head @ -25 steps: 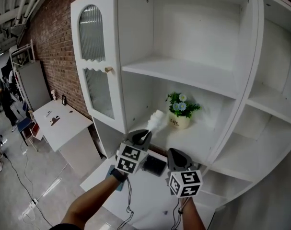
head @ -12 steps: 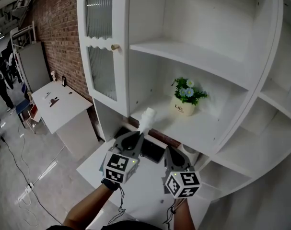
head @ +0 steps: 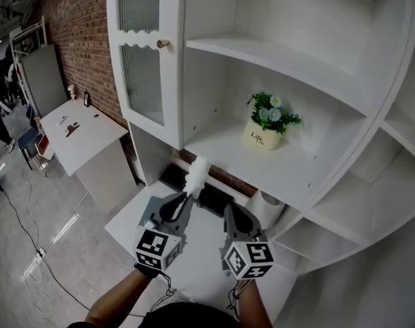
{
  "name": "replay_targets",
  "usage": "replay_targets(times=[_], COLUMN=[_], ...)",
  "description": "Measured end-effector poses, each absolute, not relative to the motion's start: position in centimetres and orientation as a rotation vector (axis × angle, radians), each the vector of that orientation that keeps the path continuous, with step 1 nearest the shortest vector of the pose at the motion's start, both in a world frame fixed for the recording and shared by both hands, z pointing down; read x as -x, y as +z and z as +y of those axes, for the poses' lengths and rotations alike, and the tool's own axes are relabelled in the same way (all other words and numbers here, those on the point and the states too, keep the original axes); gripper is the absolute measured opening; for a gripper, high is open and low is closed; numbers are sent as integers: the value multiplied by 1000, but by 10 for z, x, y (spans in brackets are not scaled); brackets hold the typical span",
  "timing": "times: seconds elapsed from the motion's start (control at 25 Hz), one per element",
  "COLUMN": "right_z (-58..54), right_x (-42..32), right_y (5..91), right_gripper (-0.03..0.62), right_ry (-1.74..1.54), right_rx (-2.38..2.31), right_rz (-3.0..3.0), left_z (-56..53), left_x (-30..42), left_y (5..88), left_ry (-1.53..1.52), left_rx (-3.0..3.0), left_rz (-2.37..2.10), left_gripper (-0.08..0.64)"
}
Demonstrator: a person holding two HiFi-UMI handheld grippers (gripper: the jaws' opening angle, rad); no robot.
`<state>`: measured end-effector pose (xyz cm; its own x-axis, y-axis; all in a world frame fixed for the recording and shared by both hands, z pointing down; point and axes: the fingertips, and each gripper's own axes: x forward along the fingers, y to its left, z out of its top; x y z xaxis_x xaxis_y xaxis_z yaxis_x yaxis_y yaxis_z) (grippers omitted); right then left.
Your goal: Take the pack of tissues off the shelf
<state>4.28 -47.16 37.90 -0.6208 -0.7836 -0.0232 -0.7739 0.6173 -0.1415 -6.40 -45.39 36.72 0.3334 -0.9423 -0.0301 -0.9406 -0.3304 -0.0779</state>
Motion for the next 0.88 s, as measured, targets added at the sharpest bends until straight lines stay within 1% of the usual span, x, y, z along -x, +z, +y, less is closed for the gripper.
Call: replay_targets(times=[0.2,0.64,0.88], right_z=[-471,-480,-479], right_x=[-39,-10,2], right_y=[421,502,576], right_gripper=[2,2,2], right_ry=[-226,-349,-414], right_rx=[1383,1433,1502], right_rz=[2807,2853,2908], left_z=[-449,-427,-413], left_x=[70,73,81], left_y=[409,506,572], left_ry=[-29,-179,-260], left_rx=[2533,2571,2592], left_rz=[1816,1898,2001], left_gripper=[43,43,43])
